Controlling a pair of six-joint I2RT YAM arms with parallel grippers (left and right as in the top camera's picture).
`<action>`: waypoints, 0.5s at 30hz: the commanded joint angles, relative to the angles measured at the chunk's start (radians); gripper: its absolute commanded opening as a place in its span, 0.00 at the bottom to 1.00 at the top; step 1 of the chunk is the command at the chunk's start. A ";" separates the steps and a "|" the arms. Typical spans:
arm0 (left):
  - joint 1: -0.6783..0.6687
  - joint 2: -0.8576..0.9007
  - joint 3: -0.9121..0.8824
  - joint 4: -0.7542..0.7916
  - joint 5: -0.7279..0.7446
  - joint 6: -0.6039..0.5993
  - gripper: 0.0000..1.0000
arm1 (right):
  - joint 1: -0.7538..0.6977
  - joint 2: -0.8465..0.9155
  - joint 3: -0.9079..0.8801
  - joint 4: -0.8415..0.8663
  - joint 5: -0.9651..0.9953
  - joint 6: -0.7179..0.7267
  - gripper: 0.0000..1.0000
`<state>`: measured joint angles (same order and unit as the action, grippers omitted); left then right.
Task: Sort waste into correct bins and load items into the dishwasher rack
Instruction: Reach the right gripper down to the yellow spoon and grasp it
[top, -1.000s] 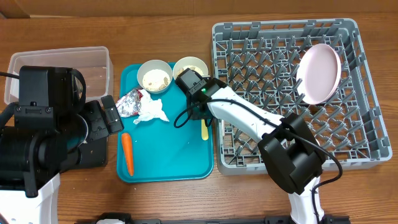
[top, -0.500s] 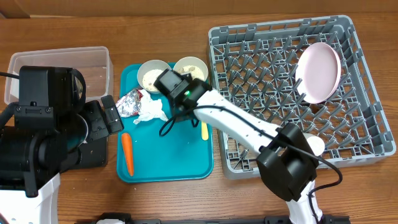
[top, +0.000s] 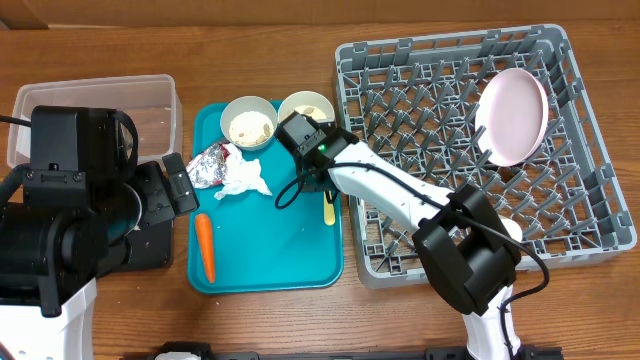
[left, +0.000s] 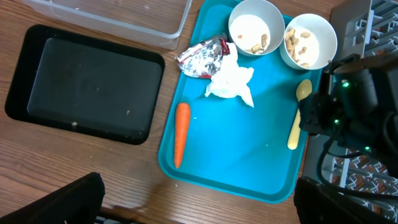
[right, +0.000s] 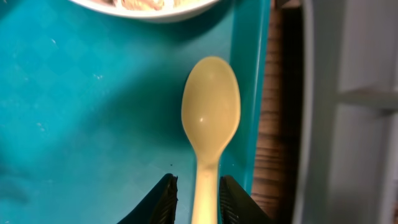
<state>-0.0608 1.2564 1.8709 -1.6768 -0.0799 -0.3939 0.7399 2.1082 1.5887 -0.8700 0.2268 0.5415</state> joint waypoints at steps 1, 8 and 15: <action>0.006 -0.013 -0.003 0.001 -0.006 -0.003 1.00 | 0.004 -0.017 -0.051 0.033 0.013 0.010 0.26; 0.006 -0.013 -0.003 0.001 -0.006 -0.003 1.00 | 0.004 -0.017 -0.084 0.059 0.012 0.013 0.27; 0.006 -0.013 -0.003 0.002 -0.006 -0.003 1.00 | 0.005 -0.015 -0.087 0.092 -0.055 0.013 0.29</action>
<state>-0.0608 1.2564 1.8706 -1.6768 -0.0799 -0.3939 0.7460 2.1082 1.5116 -0.7921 0.2070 0.5476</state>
